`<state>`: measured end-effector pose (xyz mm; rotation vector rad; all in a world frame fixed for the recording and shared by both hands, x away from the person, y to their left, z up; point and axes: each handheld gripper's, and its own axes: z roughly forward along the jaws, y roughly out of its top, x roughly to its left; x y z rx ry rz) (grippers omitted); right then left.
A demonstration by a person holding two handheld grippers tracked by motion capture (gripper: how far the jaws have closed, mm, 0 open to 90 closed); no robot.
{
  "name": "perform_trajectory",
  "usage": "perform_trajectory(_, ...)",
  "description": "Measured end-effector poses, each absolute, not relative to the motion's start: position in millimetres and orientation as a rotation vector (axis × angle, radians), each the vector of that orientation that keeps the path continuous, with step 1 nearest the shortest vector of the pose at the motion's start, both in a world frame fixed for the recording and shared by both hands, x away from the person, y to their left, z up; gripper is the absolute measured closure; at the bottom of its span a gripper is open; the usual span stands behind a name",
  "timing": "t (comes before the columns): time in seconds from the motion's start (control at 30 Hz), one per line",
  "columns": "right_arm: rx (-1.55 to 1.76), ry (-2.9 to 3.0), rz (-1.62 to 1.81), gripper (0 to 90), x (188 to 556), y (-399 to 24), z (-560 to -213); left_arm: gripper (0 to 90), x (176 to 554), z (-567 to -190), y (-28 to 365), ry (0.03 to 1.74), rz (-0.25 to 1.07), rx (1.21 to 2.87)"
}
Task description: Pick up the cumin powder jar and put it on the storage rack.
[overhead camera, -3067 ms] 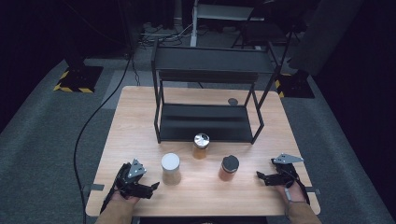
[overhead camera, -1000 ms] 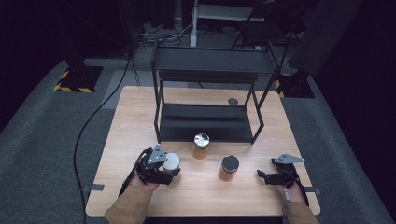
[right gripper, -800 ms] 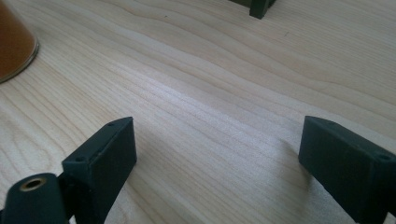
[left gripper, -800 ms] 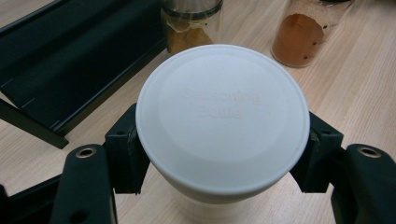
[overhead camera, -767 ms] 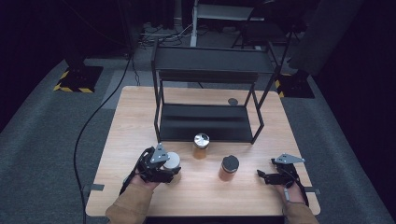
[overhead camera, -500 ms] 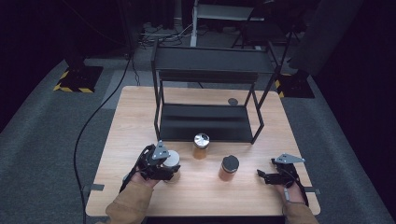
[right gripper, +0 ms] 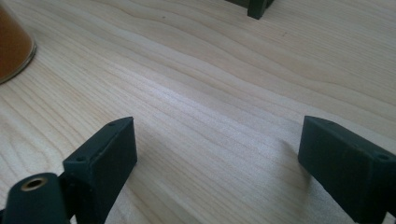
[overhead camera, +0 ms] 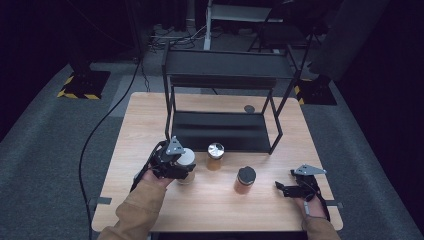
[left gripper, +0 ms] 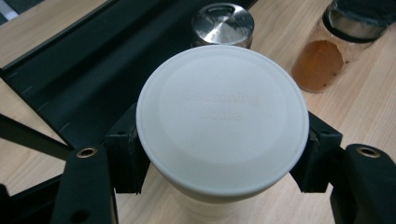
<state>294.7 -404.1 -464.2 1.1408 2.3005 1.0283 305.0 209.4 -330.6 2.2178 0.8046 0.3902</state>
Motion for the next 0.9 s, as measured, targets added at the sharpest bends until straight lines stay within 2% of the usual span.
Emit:
perform_trajectory(0.7,1.142,2.299,1.03,11.3,294.7,-404.2,-464.3,33.1,336.1,-299.3,204.5,0.816,0.411,2.205)
perform_trajectory(0.9,1.142,2.299,1.03,11.3,294.7,-404.2,-464.4,33.1,346.6,-294.4,211.6,0.83,0.379,2.164)
